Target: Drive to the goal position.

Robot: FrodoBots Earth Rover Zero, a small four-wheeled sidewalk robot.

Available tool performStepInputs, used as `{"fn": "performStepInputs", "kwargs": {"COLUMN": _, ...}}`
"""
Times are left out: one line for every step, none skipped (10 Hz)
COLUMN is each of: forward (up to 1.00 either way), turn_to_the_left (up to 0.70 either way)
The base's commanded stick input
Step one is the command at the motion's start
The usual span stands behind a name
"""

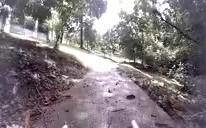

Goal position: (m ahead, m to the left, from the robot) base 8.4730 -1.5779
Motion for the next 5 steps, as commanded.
{"fn": "performStepInputs", "kwargs": {"forward": 0.85, "turn_to_the_left": -0.23}}
{"fn": "performStepInputs", "kwargs": {"forward": 0.85, "turn_to_the_left": -0.34}}
{"fn": "performStepInputs", "kwargs": {"forward": 0.85, "turn_to_the_left": -0.34}}
{"fn": "performStepInputs", "kwargs": {"forward": 0.85, "turn_to_the_left": -0.34}}
{"fn": "performStepInputs", "kwargs": {"forward": 0.85, "turn_to_the_left": -0.34}}
